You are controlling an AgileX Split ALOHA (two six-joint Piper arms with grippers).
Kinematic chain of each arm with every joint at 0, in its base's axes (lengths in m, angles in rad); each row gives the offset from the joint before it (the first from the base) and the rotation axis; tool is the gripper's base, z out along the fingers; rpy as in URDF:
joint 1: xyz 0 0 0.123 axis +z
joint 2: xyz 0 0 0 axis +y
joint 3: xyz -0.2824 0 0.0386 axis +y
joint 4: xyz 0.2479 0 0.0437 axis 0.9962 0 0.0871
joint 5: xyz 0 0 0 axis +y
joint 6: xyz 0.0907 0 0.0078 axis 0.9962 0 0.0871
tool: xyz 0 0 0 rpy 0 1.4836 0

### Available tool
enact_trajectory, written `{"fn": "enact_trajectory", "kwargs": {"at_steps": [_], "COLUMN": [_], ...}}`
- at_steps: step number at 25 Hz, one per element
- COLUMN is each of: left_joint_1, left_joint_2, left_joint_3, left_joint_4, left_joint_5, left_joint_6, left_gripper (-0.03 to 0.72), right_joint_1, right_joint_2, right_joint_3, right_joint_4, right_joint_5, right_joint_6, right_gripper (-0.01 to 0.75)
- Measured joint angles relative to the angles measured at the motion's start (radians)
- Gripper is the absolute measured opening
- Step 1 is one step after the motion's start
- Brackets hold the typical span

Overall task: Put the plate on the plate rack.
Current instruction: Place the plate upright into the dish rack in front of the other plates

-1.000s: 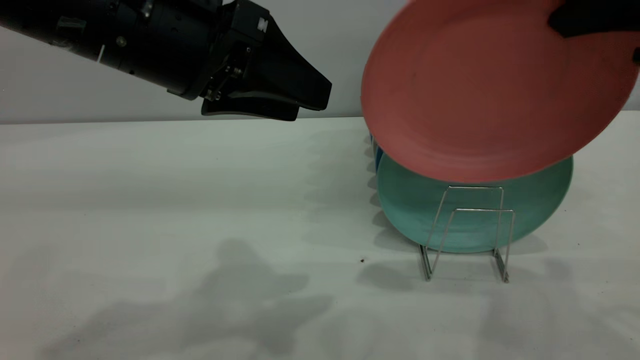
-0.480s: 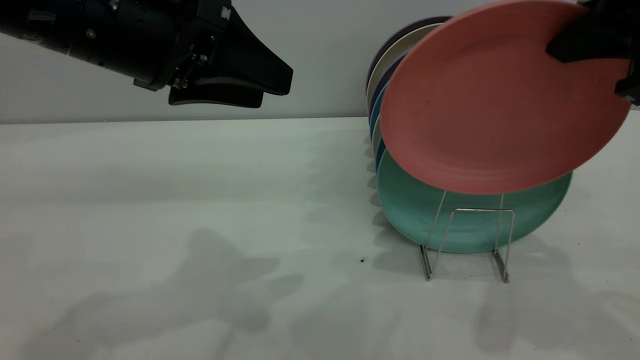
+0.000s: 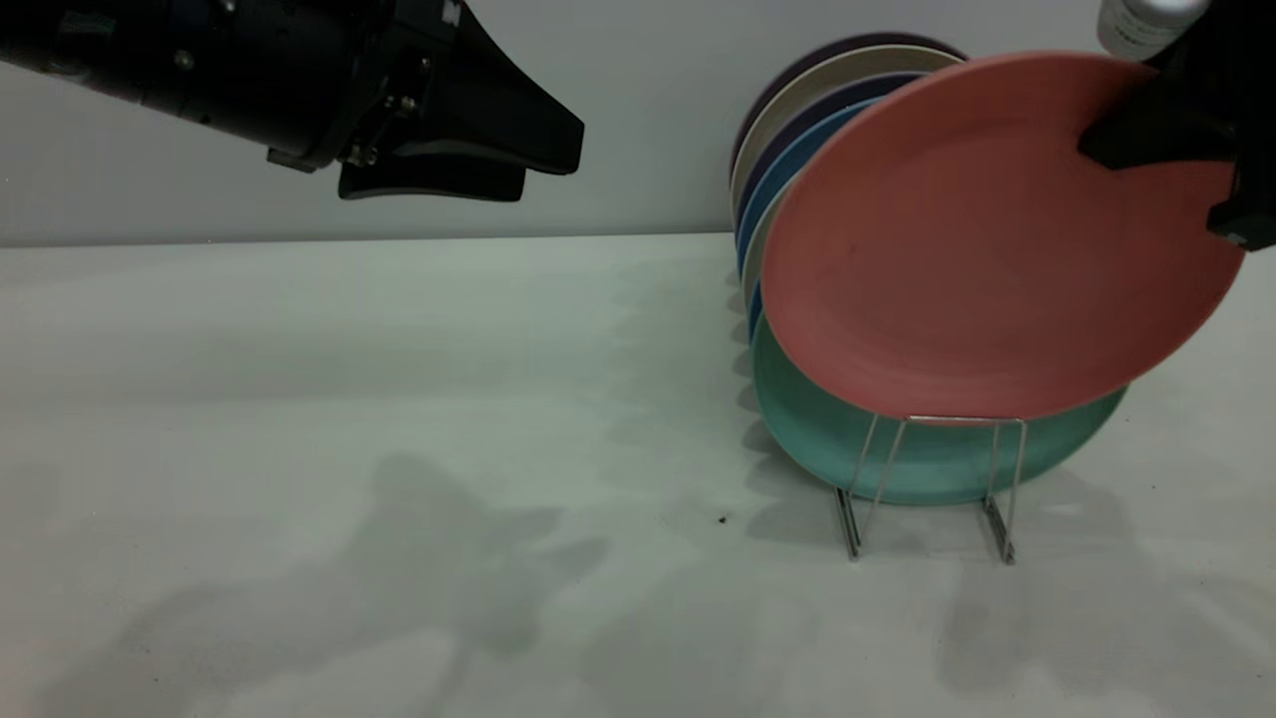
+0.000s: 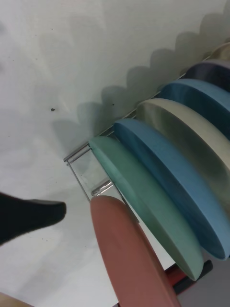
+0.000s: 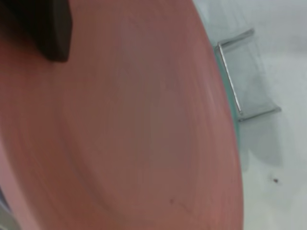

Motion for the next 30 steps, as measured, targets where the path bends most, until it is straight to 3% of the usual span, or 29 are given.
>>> {"fn": "enact_trajectory", "kwargs": {"at_steps": [18,30], "left_joint_1": [0.0,0.0], "left_joint_2": [0.0,0.0], "left_joint_3": [0.0,0.0], "left_joint_4": [-0.001,-0.001], "left_joint_5": [-0.005,-0.005], "left_joint_6": [0.003,0.003], "left_gripper": [0.494,0.494], "right_joint_1": [0.001,0.05], "right_joint_2": [0.049,0.096], "right_joint_3": [-0.003,-0.006], "right_joint_4": [0.007,0.031], "right_joint_5": [0.001,-0.032], "right_joint_6": [-0.003,-0.025], "right_gripper": [0.077,0.077]}}
